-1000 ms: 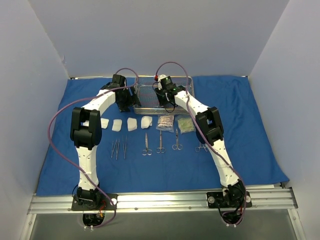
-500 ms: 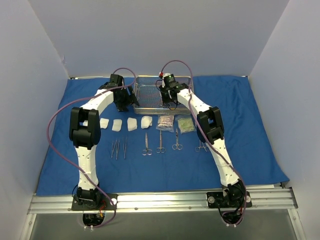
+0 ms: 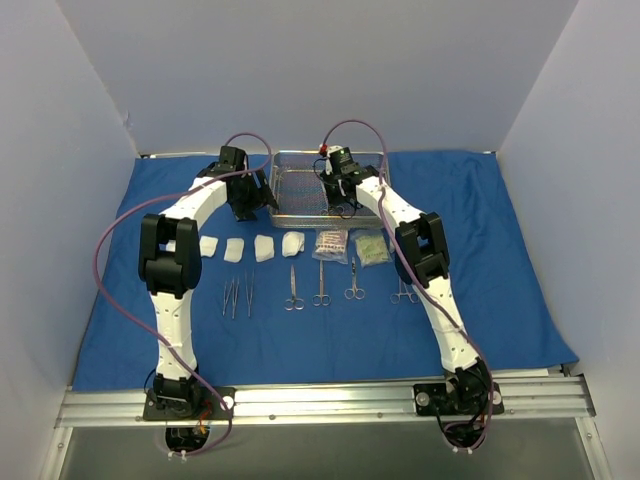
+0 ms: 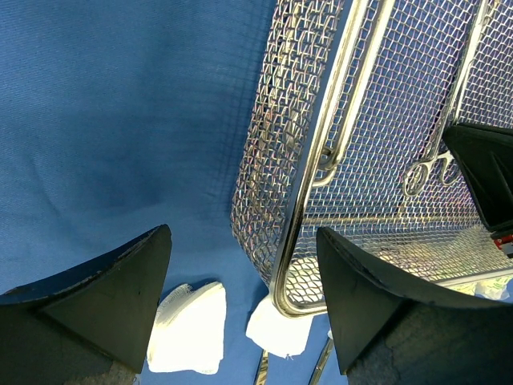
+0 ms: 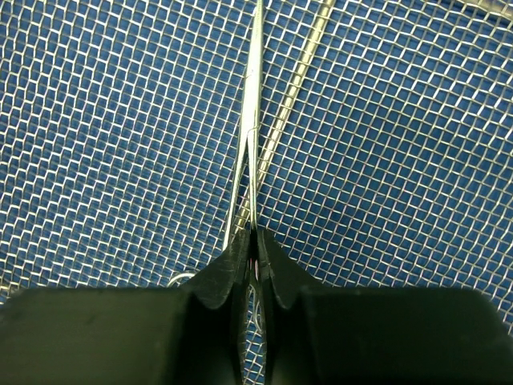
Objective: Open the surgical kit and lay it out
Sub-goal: Pick up the medical item from the container, then place the medical item in the surgical kit.
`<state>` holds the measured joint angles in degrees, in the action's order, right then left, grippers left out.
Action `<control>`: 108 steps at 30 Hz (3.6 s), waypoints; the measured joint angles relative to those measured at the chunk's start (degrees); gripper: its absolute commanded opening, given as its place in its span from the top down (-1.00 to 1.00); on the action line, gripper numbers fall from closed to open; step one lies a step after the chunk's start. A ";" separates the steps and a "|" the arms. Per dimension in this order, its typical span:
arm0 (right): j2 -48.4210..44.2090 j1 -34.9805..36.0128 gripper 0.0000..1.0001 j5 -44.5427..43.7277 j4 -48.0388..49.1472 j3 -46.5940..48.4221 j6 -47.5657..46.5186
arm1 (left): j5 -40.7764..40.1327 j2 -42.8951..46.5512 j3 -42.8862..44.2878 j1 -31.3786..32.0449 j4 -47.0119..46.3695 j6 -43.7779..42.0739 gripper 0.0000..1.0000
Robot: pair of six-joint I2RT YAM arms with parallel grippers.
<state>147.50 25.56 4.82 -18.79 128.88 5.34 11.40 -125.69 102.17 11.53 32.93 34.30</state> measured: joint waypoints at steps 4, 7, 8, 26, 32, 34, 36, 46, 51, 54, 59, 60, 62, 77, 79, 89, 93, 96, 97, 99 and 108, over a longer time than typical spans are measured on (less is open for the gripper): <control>-0.46 -0.20 1.00 0.92 0.90 -1.03 -0.87 | 0.00 0.00 0.00 0.00 0.00 0.02 -0.64; -0.57 -0.20 1.00 0.94 1.05 -1.14 -1.11 | 0.00 -0.02 0.00 0.00 0.02 0.02 -0.64; -0.68 -0.20 1.00 0.90 1.25 -1.33 -1.14 | 0.00 -0.02 0.00 0.00 0.00 0.02 -0.64; -4.92 0.26 1.00 -4.37 8.96 -9.09 -5.97 | -0.02 -0.70 0.94 0.04 -0.13 1.09 -0.64; -9.53 0.42 1.00 -6.99 12.41 -14.19 -5.90 | -0.48 -0.70 0.94 0.04 -0.13 1.22 -0.64; -10.64 0.42 1.00 -7.34 13.46 -14.21 -5.86 | -0.50 -0.70 0.94 0.04 -0.13 1.27 -0.64; -11.93 0.44 1.00 -7.63 15.17 -14.27 -5.84 | -0.50 -0.70 0.94 0.04 -0.13 1.29 -0.64; -15.50 0.81 1.00 -8.59 18.60 -14.19 -5.60 | -0.48 -0.70 1.20 0.04 -0.11 1.29 -0.68; -20.94 1.16 1.00 -8.87 19.26 -18.88 -5.60 | -0.52 -0.52 2.67 0.04 -0.07 0.96 -0.84; -27.21 1.18 1.00 -9.11 20.33 -24.63 -5.38 | -0.63 0.39 3.13 0.04 0.09 0.59 -0.93; -39.17 1.22 1.00 -10.84 22.16 -34.23 -3.98 | -1.16 4.48 3.34 0.04 1.18 -0.81 -0.87; -41.55 1.20 1.00 -11.26 22.80 -36.30 -3.61 | -1.14 5.75 3.52 0.04 1.64 -1.11 -0.87; -46.77 0.96 1.00 -11.89 23.80 -41.62 -2.45 | -1.27 8.94 3.37 0.04 2.14 -1.62 -0.87; -73.83 -10.29 1.00 -11.63 18.56 -72.48 1.70 | -4.94 46.51 -28.02 0.07 -3.43 0.59 -0.87; -75.06 -13.64 1.00 -10.84 18.16 -75.06 0.26 | -5.01 47.34 -30.99 0.28 -3.34 1.36 -0.87; -76.13 -23.26 1.00 -4.17 18.43 -87.52 -5.60 | -3.72 50.16 -39.23 2.25 0.15 2.93 -0.87; -75.69 -23.28 1.00 -1.99 19.82 -87.62 -8.87 | -3.67 51.74 -39.30 2.25 1.38 2.93 -0.87; -74.10 -23.47 1.00 0.33 20.35 -87.62 -11.26 | -3.69 52.68 -39.32 2.25 1.92 2.91 -0.87; -73.79 -23.58 1.00 0.81 20.28 -87.62 -12.02 | -3.67 52.78 -39.36 2.25 2.05 2.93 -0.87; -73.68 -23.85 1.00 0.98 20.28 -87.65 -13.27 | -3.10 52.83 -39.65 2.25 2.01 2.99 -0.87; -73.79 -24.39 1.00 3.23 19.69 -87.65 -19.19 | -1.53 52.26 -41.33 2.25 2.49 3.04 -0.87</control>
<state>73.71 1.17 8.05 0.91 41.23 -13.85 9.87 -73.43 60.84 13.78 35.42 37.34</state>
